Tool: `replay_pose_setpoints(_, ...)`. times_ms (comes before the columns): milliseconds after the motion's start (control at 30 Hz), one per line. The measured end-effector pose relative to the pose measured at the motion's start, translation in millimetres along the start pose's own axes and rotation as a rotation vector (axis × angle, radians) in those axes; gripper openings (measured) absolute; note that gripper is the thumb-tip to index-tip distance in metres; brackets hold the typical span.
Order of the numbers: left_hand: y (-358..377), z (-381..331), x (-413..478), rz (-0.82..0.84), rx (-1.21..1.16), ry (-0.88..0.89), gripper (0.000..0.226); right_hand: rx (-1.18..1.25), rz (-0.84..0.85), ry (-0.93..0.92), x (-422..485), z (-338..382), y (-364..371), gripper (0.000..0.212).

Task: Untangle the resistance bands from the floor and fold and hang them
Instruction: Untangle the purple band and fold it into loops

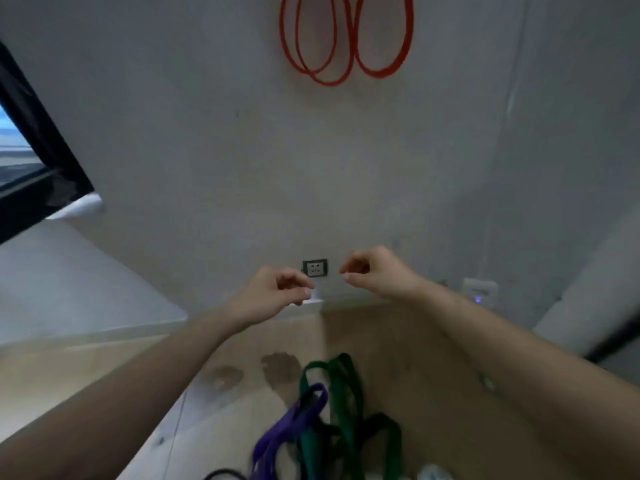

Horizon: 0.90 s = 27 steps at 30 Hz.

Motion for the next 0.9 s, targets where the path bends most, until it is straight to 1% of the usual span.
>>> replay_pose_setpoints(100,46.5,69.2,-17.3,0.054,-0.051,-0.117,0.015,-0.029,0.102,0.057,-13.3,-36.4,59.5,0.012)
replay_pose_setpoints(233,111.9,164.2,-45.5,0.161,-0.128,-0.270,0.011,-0.035,0.238,0.138,-33.9,-87.5,137.6,0.009)
replay_pose_setpoints(300,139.0,206.5,-59.1,0.172,-0.161,-0.344,0.011,-0.029,0.309,0.201,-46.7,-115.9,177.0,0.010)
replay_pose_setpoints(367,166.0,241.8,-73.9,0.176,-0.190,-0.412,0.012,-0.032,0.390,0.267,-63.0,-144.8,218.0,0.014)
replay_pose_setpoints(467,205.2,278.7,-92.7,0.205,-0.177,-0.462,0.021,-0.053,0.524,0.347,-93.5,-182.2,278.8,0.023)
replay_pose_setpoints(533,228.5,297.3,-105.7,0.291,-0.080,-0.476,0.032,-0.055,0.590,0.405,-115.7,-203.2,312.5,0.031)
replay_pose_setpoints(633,257.8,318.9,-121.9,0.435,0.163,-0.421,0.052,-0.073,0.660,0.456,-145.2,-225.7,346.1,0.051)
replay_pose_setpoints(700,267.6,330.3,-129.9,0.457,0.314,-0.389,0.062,-0.138,0.736,0.439,-162.7,-235.3,361.1,0.065)
replay_pose_setpoints(767,268.5,336.4,-132.6,0.426,0.428,-0.368,0.069,-0.204,0.792,0.421,-176.8,-244.3,371.0,0.076)
replay_pose_setpoints(833,268.6,341.0,-132.4,0.400,0.499,-0.349,0.068,-0.201,0.777,0.415,-184.1,-249.7,375.9,0.079)
replay_pose_setpoints(900,265.9,340.0,-130.6,0.381,0.518,-0.320,0.053,-0.178,0.717,0.420,-184.3,-252.0,375.3,0.072)
Point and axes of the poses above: each hand's wrist, its own x-axis towards the middle knuckle, its own y-axis out of the palm, z = x × y, the point moved 10 cm from there along x, towards the middle knuckle, and after that the axes turned 7 degrees about z, right-handed, at the moved point
